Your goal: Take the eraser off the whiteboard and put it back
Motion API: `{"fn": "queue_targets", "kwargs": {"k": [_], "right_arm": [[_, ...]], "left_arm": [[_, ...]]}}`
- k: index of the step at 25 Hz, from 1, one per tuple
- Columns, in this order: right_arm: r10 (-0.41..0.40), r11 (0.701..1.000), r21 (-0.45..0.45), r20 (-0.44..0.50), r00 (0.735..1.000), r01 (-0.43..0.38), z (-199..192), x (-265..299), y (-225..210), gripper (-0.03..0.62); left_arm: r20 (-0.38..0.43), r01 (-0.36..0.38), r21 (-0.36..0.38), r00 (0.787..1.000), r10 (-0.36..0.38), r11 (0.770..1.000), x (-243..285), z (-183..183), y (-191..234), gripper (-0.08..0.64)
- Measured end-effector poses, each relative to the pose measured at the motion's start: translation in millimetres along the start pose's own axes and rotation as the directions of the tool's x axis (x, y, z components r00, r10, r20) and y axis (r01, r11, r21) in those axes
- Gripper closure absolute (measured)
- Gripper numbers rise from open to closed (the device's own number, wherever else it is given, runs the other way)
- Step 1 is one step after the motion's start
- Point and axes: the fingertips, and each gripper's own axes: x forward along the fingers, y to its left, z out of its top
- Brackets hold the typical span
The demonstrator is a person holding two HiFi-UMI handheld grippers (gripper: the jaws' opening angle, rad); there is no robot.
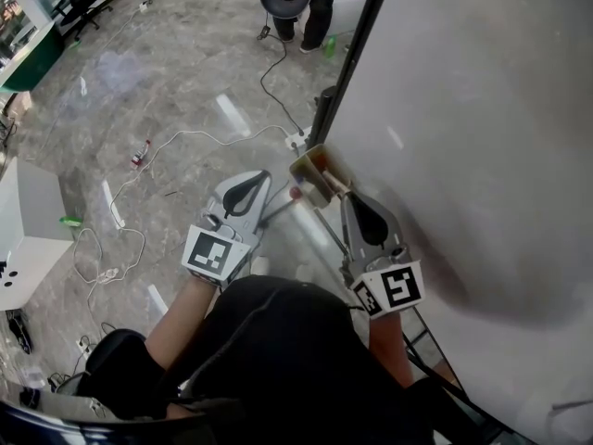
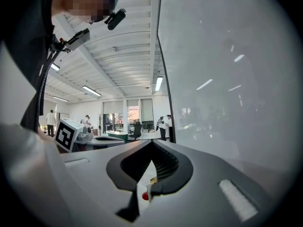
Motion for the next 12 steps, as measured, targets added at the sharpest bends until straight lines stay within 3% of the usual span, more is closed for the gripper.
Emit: {"fn": "queue_targets", "kwargs": {"k": [12], "right_arm": [[0.000, 1.000, 0.003, -0.007, 1.000, 0.000, -1.1, -1.0, 0.5, 0.583]], "left_arm": [[-0.010, -0.001, -0.011, 1.000, 0.000, 1.000, -1.1, -2.7, -2.5, 0.554]]}}
